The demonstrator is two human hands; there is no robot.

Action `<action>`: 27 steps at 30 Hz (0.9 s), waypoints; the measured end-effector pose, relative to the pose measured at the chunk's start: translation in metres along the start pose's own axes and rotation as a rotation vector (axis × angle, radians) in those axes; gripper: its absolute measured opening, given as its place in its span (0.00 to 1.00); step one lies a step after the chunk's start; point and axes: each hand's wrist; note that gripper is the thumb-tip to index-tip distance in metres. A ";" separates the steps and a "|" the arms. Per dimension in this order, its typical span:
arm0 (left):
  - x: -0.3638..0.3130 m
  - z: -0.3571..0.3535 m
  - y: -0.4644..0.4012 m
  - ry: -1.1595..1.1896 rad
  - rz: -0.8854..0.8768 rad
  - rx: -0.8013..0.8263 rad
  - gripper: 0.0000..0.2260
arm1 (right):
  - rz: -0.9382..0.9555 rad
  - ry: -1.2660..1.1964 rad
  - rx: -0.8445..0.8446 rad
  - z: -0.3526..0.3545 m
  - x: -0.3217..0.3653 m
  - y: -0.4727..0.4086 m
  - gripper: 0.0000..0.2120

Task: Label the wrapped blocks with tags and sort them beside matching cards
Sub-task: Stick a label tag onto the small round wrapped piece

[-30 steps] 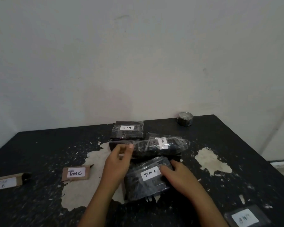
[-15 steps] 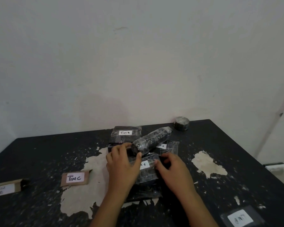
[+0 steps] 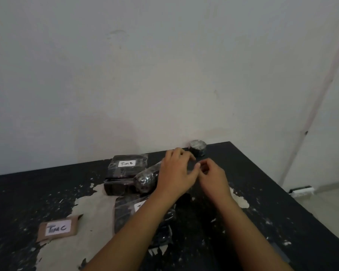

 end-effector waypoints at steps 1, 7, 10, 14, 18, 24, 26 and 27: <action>-0.001 -0.011 -0.018 0.032 0.014 0.036 0.12 | -0.012 0.003 -0.013 0.005 -0.001 -0.016 0.06; 0.024 -0.083 -0.108 -0.007 0.181 0.295 0.13 | -0.092 0.088 -0.024 0.015 -0.022 -0.103 0.08; 0.052 -0.109 -0.140 -0.066 0.286 0.404 0.21 | -0.154 0.088 -0.027 0.011 -0.034 -0.132 0.08; 0.086 -0.140 -0.169 -0.058 0.482 0.476 0.39 | -0.206 0.098 -0.040 0.002 -0.051 -0.162 0.08; 0.107 -0.161 -0.181 0.009 0.523 0.539 0.54 | -0.218 0.127 -0.055 -0.002 -0.058 -0.177 0.08; 0.108 -0.167 -0.176 0.016 0.436 0.450 0.47 | -0.243 0.129 -0.080 -0.002 -0.062 -0.182 0.09; 0.104 -0.162 -0.174 0.048 0.424 0.404 0.48 | -0.235 0.107 -0.078 -0.001 -0.060 -0.178 0.10; 0.102 -0.159 -0.173 0.068 0.418 0.393 0.47 | -0.230 0.092 -0.075 0.000 -0.060 -0.176 0.10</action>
Point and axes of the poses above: each hand's wrist, its own y-axis away from the middle knuckle, its own z-axis out of the back of the hand, x = y × z, and after that the axes turned 14 degrees about -z, right-handed
